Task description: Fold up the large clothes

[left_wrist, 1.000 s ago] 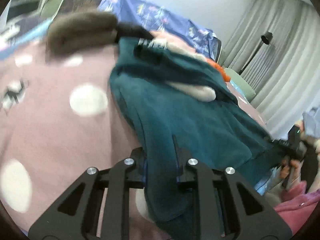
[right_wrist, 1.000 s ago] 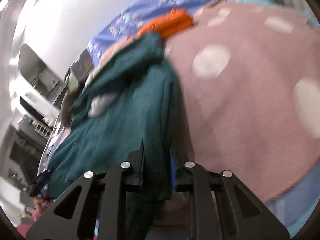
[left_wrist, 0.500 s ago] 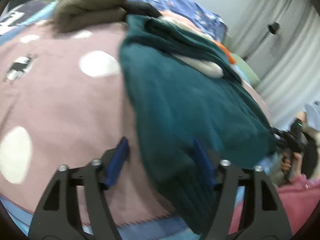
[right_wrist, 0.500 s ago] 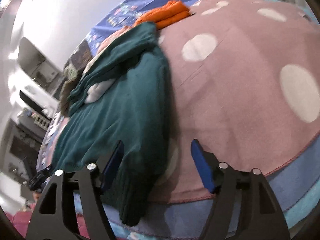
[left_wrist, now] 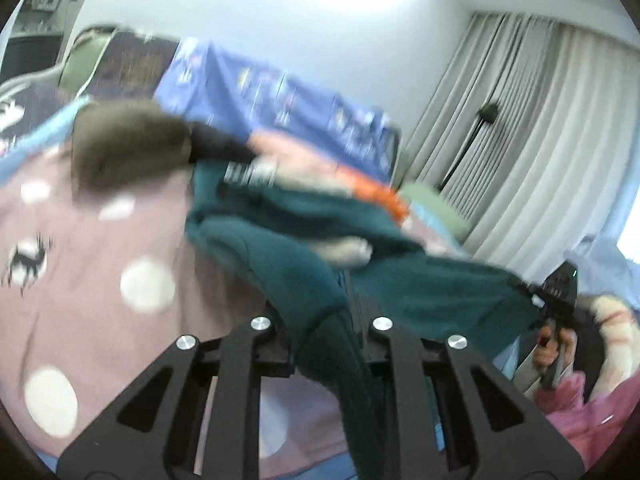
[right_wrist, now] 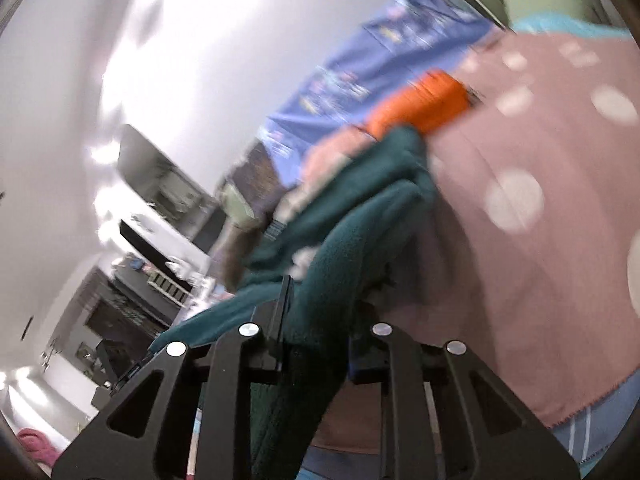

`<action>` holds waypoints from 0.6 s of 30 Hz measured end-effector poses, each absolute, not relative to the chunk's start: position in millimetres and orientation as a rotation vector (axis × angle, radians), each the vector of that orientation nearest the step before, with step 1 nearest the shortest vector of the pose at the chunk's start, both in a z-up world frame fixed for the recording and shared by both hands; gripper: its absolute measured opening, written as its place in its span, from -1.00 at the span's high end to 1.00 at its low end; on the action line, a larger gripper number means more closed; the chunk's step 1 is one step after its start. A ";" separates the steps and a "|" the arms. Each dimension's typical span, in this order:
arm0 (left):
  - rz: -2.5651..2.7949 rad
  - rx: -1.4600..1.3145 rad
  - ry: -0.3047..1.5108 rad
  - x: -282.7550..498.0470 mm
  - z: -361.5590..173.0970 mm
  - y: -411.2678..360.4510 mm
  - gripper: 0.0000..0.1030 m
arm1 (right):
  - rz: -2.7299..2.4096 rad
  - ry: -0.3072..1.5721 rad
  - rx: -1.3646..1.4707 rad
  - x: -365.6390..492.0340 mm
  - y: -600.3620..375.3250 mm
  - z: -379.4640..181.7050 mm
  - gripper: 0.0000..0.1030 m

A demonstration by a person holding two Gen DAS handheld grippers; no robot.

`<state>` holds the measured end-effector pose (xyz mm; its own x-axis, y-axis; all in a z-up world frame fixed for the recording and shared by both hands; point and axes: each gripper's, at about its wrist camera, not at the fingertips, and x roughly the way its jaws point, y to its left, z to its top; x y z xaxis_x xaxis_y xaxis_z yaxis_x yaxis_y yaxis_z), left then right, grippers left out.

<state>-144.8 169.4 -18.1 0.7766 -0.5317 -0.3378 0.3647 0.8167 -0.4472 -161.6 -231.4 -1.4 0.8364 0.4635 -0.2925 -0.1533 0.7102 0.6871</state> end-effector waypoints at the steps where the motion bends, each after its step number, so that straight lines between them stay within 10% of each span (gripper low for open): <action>1: -0.497 -0.376 0.454 -150.4 -9.6 170.9 0.69 | 0.364 0.449 0.691 -168.9 -229.9 8.6 0.59; 18: -0.485 -0.404 0.523 -147.5 -6.9 175.6 0.60 | 0.308 0.454 0.803 -153.0 -247.0 6.5 0.55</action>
<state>-147.5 175.6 -6.9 0.7592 -0.5326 -0.3740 0.3328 0.8116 -0.4802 -153.0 -247.0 6.5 0.8610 0.4299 -0.2716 -0.0932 0.6585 0.7468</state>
